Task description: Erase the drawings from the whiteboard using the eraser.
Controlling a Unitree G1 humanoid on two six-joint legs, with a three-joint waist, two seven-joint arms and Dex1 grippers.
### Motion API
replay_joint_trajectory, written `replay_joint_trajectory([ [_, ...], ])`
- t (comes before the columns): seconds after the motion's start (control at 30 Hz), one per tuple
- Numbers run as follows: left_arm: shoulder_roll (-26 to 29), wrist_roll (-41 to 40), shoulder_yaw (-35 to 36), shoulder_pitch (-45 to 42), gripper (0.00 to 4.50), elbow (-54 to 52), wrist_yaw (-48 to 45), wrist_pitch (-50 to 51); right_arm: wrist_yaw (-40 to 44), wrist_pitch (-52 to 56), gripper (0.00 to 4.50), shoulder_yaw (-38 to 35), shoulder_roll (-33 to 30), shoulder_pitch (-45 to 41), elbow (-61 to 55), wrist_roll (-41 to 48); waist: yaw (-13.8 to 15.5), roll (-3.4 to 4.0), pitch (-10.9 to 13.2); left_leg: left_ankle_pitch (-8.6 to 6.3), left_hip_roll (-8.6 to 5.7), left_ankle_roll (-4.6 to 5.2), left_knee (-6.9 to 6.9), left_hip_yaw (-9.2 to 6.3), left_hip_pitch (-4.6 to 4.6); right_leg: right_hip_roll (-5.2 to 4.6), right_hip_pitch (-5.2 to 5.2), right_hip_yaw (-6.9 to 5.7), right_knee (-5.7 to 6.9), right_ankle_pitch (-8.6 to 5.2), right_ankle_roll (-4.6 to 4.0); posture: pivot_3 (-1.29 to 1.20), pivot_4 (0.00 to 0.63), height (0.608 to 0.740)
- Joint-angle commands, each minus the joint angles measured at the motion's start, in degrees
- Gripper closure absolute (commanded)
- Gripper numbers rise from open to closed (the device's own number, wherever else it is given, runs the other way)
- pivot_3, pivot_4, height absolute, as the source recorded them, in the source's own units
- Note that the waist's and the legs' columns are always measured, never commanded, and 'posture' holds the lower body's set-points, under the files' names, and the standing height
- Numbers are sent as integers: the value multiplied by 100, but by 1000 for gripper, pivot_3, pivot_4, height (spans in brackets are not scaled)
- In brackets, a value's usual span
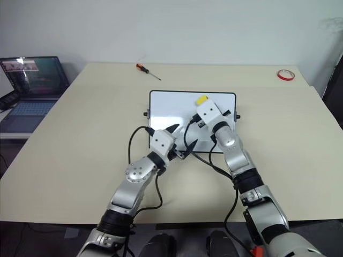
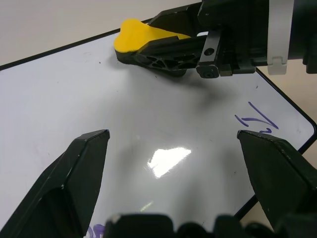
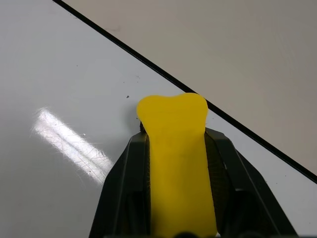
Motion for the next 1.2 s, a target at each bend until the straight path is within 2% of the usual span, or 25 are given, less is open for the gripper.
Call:
replay_joint_trajectory([
  [0.03, -13, -7, -16, -92, 0, -188, 29, -22, 78, 16, 3354, -48, -43, 188, -244, 8, 1, 0, 0, 0, 0, 0, 0, 0, 0, 0, 0, 0, 0, 0, 0, 0, 150, 740],
  [0.27, 57, -82, -31, -11, 0, -312, -115, -36, 535, 197, 3354, -273, -122, 756, -1201, 436, 9, 0, 0, 0, 0, 0, -1, 0, -7, 0, -5, 0, -3, 0, 0, 0, 150, 740],
  [0.53, 266, -290, 17, 205, 0, -571, -468, -247, 857, 1183, 3354, -464, -166, 1602, -2906, 765, 10, 1, 3, -1, 3, 0, -5, 0, -20, 1, -19, 1, -8, -1, 0, 0, 150, 740],
  [0.8, 782, -1105, -132, 748, 0, -966, -1703, 1, 1155, 2189, 3354, -911, -620, 2607, -4524, 1074, 47, 3, 5, -1, 1, 0, -7, -6, -21, -1, -12, -3, -23, -1, 0, 0, 150, 740],
  [1.0, 824, -905, -246, 481, 0, -303, -1913, -338, 1068, 2407, 3354, -873, -660, 2924, -4837, 983, 60, 3, 5, -1, 1, 0, -6, -7, -19, 2, -10, -6, -23, -1, 0, 0, 150, 740],
  [1.2, 759, -697, -288, 339, 0, 23, -1826, -627, 961, 2135, 3354, -699, -595, 2864, -4462, 871, 58, 3, 6, -1, 0, 0, -7, -6, -21, 3, -10, -7, -27, -1, 0, 0, 150, 740],
])
